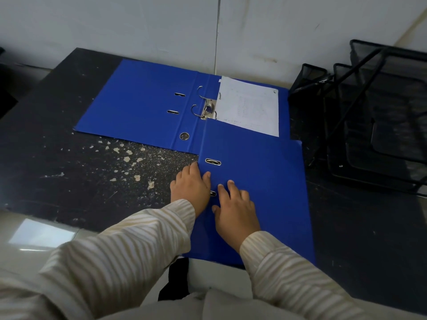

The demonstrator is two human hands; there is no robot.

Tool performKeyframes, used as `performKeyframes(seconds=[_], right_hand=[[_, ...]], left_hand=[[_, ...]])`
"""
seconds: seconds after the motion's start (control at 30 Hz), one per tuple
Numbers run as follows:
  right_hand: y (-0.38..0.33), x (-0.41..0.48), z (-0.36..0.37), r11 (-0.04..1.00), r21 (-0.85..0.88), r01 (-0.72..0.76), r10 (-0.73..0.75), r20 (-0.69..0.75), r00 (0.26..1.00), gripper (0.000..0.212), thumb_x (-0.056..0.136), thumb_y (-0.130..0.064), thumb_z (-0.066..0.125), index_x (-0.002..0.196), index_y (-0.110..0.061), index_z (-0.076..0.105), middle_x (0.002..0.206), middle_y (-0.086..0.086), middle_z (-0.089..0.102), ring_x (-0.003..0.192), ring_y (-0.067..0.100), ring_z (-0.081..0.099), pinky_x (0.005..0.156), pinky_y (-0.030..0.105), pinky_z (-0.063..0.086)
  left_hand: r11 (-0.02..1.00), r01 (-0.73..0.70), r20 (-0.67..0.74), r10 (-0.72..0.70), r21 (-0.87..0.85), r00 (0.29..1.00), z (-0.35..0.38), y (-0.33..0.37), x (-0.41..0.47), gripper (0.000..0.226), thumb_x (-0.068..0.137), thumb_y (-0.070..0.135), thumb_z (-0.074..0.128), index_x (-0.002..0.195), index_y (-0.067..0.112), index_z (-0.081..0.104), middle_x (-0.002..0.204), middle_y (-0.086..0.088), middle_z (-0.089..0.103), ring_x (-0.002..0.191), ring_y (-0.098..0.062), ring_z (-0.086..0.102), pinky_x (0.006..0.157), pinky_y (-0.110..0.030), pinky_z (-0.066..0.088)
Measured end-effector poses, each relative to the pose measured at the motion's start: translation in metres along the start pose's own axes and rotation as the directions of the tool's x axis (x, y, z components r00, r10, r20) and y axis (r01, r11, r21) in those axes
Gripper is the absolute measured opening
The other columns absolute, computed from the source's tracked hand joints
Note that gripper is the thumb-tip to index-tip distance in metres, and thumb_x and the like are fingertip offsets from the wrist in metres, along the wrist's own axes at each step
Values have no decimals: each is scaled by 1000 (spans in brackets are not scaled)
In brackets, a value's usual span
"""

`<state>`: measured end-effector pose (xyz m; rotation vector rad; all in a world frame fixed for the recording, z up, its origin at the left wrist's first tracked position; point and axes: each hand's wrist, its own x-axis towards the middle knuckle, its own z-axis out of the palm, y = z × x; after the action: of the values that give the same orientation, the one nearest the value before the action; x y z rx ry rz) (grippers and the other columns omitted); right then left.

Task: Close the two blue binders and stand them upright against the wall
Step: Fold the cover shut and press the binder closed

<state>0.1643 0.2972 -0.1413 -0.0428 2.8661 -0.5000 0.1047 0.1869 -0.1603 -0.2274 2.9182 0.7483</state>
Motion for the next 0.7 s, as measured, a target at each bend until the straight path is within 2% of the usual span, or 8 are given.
performKeyframes(seconds=[0.13,0.27,0.4,0.57,0.63,0.7], right_hand=[[3,1,0,1000,15,13,-13,-2,1000,54,94,-36,42,142,-21,24,155,6,17,129,29,27,103,42,33],[13,4,-3,997,72,30,-32,22,999,55,93,-36,46,143,-23,27,154,3,20,132,26,24,106,41,29],[16,3,-3,987,159,16,-14,-11,1000,54,91,-31,52,141,-24,34,151,3,26,132,25,23,109,40,30],[14,8,-3,987,162,20,-13,-46,999,51,87,-29,59,135,-20,43,130,1,41,116,22,36,99,34,37],[13,16,-6,973,232,4,10,-60,998,43,86,-28,60,127,-17,52,124,-1,45,114,20,38,97,30,36],[12,27,-11,947,321,-26,52,-74,996,27,87,-24,60,112,-14,61,133,1,44,124,21,35,102,29,32]], left_hand=[[928,75,154,-19,-366,988,-2,-13,5,53,98,38,44,145,14,38,140,-13,44,132,-32,40,110,-45,35],[863,101,277,47,-495,960,-7,-26,6,53,97,33,48,147,19,37,146,-14,38,140,-32,31,115,-51,29],[900,106,297,27,-422,955,-7,-24,7,57,96,34,49,148,17,34,148,-14,37,141,-32,29,115,-52,29],[949,84,241,-9,-304,970,-7,-13,4,55,96,32,47,145,11,35,144,-16,41,135,-34,34,112,-51,30],[946,89,247,-10,-311,969,-9,-12,3,54,95,31,48,143,11,37,141,-14,43,132,-34,36,110,-51,31],[927,130,263,-36,-352,964,-15,-8,4,49,90,29,53,136,12,45,133,-14,49,125,-33,42,106,-51,36]])
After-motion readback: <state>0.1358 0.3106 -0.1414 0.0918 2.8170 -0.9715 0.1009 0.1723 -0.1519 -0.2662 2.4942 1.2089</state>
